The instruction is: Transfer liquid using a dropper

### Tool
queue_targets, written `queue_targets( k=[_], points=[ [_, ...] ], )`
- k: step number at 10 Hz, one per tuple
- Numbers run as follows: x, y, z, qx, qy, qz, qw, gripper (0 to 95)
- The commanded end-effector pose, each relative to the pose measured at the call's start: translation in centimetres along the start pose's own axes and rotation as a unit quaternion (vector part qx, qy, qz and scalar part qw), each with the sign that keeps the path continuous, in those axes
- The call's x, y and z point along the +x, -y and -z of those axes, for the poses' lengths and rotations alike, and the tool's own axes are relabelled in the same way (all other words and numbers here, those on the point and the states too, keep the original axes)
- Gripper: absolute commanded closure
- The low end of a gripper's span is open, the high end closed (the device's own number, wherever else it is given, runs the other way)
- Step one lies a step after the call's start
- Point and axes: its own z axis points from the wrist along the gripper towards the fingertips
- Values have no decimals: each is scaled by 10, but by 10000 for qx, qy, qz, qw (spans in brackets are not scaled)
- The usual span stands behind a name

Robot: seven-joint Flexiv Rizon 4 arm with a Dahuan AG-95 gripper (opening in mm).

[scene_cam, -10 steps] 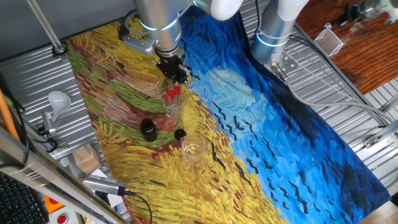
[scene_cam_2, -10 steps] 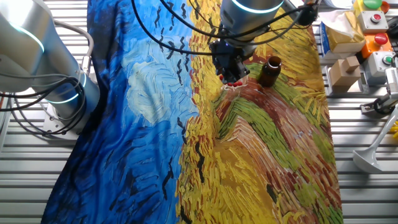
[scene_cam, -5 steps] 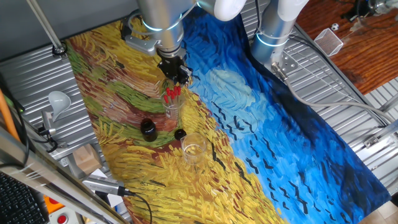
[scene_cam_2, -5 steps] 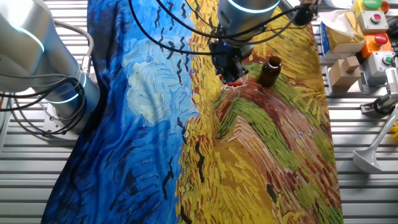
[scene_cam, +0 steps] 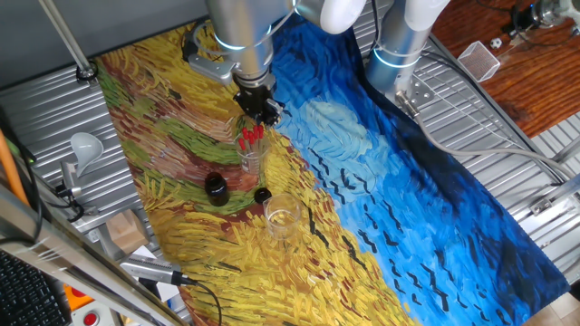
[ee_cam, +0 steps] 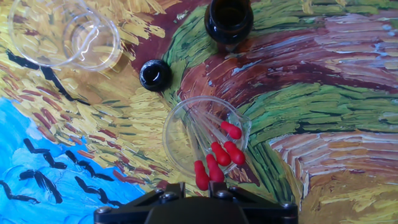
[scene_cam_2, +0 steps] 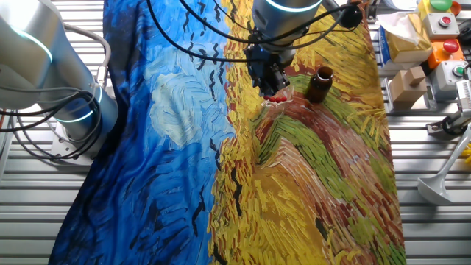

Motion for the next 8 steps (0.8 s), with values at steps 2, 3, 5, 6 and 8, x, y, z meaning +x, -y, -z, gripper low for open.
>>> queue_targets(
  k=[2,3,5,6,8],
  points=[
    [0,1,-3,24,10,25,10000,760],
    [0,1,-3,27,12,30,10000,760],
    [1,2,-2,30,15,36,10000,760],
    [2,3,-2,30,17,41,10000,760],
    [4,5,-2,29,35,80,10000,760]
  ],
)
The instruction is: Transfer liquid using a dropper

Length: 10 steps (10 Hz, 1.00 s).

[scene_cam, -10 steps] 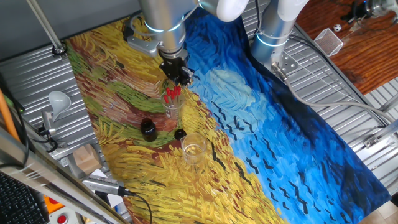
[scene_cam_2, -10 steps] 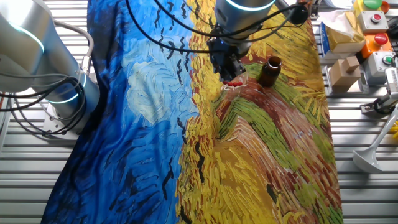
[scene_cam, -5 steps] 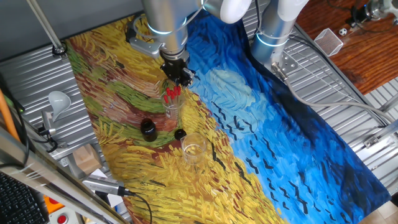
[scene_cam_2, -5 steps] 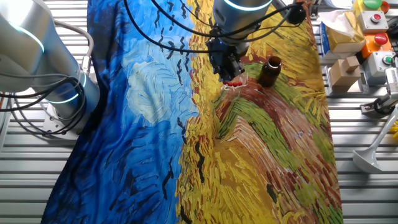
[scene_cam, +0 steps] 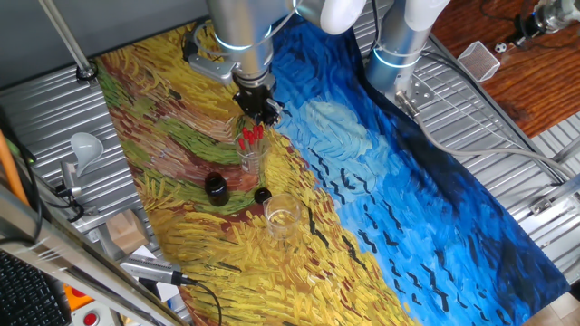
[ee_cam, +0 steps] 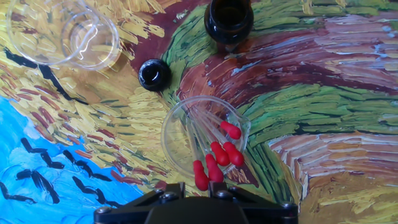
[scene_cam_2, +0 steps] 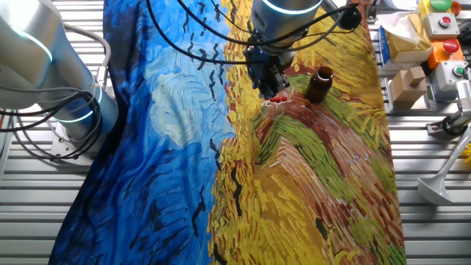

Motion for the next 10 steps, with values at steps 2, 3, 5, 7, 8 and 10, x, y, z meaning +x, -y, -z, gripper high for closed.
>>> queue_targets(
  k=[2,3,5,7,8,10],
  points=[
    [1,2,-2,3,33,33,10000,760],
    [1,2,-3,2,47,31,10000,760],
    [1,2,-4,0,37,4,10000,760],
    [1,2,-4,-4,44,-1,10000,760],
    [1,2,-4,-8,50,-2,10000,760],
    [0,1,-4,-20,76,-7,10000,760]
  ],
)
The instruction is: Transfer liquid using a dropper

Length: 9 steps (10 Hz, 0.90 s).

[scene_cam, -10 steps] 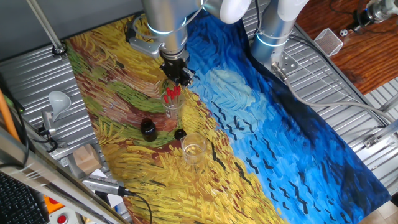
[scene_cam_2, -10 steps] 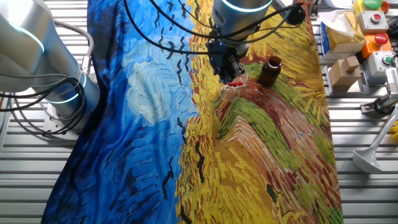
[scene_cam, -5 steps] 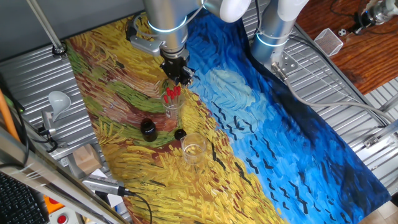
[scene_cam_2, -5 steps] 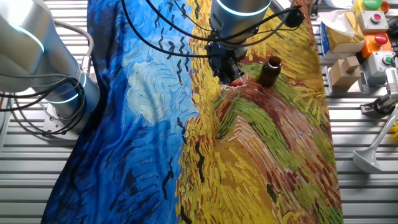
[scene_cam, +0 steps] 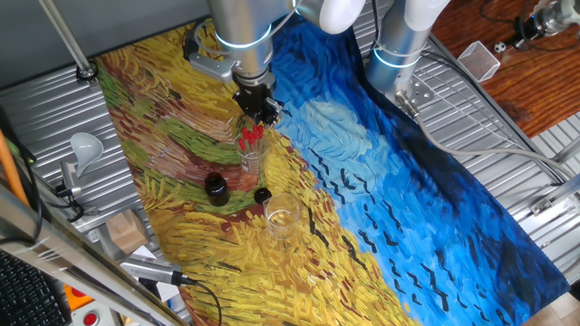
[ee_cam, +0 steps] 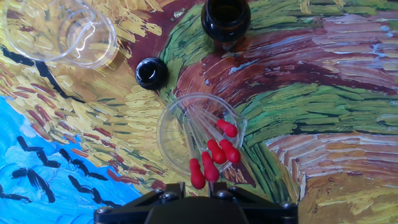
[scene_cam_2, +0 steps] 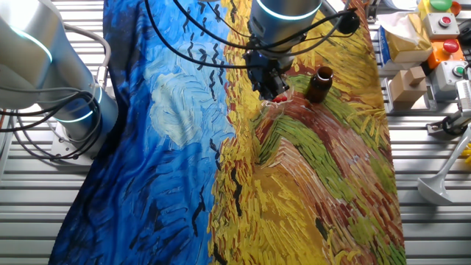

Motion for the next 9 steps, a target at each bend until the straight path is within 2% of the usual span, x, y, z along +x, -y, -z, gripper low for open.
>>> queue_targets(
  k=[1,9],
  points=[
    [0,-2,0,8,-1,-11,10000,760],
    [1,-5,1,58,-37,-9,10000,760]
  ],
)
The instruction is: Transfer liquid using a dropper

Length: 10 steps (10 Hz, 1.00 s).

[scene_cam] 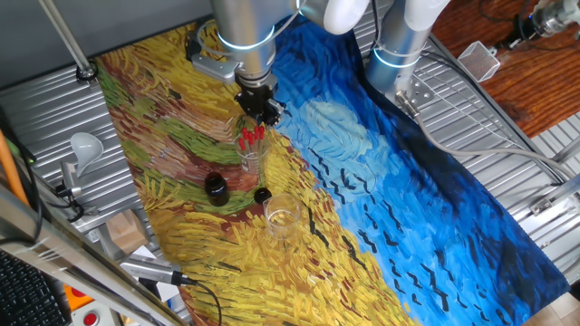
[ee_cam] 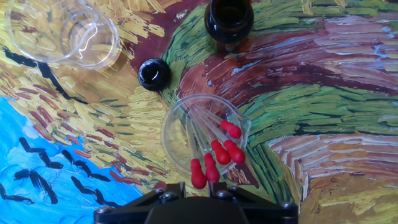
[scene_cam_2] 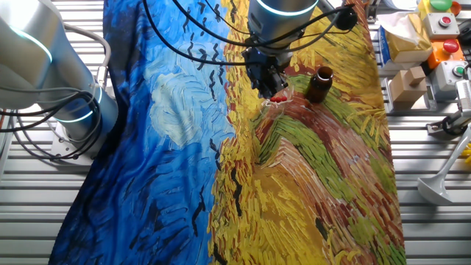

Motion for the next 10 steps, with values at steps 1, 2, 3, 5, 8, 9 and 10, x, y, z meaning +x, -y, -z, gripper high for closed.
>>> queue_targets(
  k=[1,2,3,5,8,9,10],
  points=[
    [1,-1,1,21,-9,-9,10000,760],
    [1,-1,1,20,-7,-11,10000,760],
    [1,-1,1,12,1,-12,10000,760],
    [1,-1,0,16,0,-15,10000,950],
    [1,-1,-2,15,2,-33,10000,950],
    [1,-1,-2,14,2,-32,10000,950],
    [1,-1,-2,13,3,-31,10000,950]
  ],
)
